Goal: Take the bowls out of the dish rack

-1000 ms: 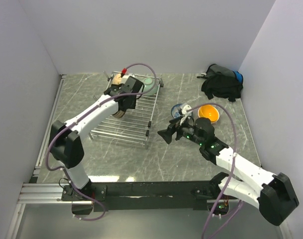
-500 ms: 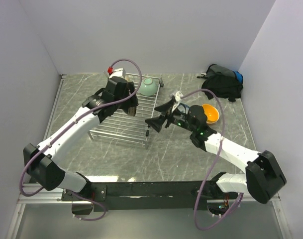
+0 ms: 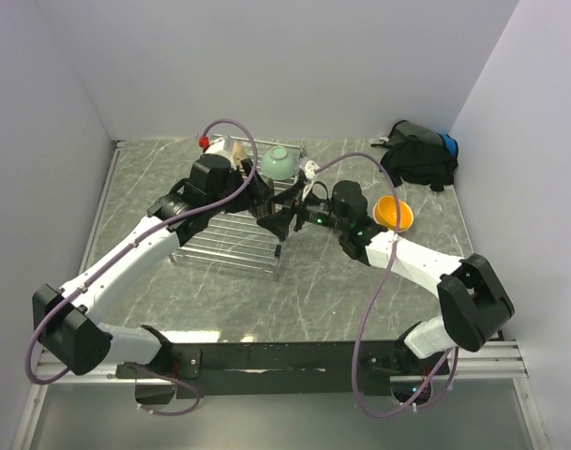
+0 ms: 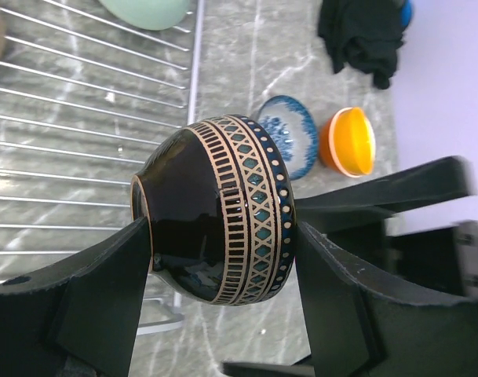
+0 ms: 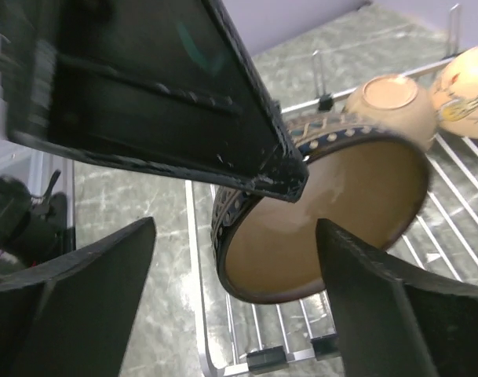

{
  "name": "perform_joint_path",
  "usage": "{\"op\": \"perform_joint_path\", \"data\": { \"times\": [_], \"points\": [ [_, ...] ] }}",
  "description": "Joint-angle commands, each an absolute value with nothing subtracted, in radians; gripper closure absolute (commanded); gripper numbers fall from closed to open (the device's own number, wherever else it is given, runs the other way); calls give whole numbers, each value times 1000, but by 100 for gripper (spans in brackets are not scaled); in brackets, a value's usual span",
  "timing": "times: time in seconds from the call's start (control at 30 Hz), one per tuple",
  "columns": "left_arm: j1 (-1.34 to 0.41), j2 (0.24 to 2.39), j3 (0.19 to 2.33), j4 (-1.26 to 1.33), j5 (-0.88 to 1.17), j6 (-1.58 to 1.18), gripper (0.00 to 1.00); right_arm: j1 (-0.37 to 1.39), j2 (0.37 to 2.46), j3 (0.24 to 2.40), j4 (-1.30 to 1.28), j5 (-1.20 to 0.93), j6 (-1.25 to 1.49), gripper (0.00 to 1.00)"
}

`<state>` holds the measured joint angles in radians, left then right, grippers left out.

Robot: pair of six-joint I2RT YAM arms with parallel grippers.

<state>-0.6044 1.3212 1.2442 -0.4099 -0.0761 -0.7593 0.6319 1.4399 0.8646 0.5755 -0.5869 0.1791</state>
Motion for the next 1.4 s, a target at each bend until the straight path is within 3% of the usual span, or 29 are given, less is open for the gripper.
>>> {"op": "perform_joint_path", "data": {
  "times": [0.0,0.1,0.13,0.27,0.4,0.5,0.63,0.7,1.07,1.37],
  "points": [
    [-601,1247,1235,-238,-37,-816,64,653,1466,931,559,-644,144,14],
    [-601,1238,1215,-209,-18,-833,64,660,1480,950,526,-669,129,38],
    [-601,1235,1207,-204,-14,-834,63,663,1479,950,523,-672,124,56],
    [-601,1233,1192,-201,-8,-831,61,666,1448,940,489,-664,94,99],
    [-601,1210,1161,-195,-15,-813,52,667,1405,930,405,-631,58,100],
    [-601,1172,1141,-198,-46,-775,37,667,1364,919,316,-580,28,100],
    [-601,1082,1114,-201,-123,-695,9,669,1281,891,195,-488,9,100],
    [-601,1049,1097,-206,-161,-629,2,667,1252,884,117,-444,9,100],
    [-601,818,920,-198,-598,-250,1,663,1065,877,-358,-68,-2,100],
    [-601,775,821,-178,-745,-187,0,638,1161,956,-630,124,77,100]
  ]
}}
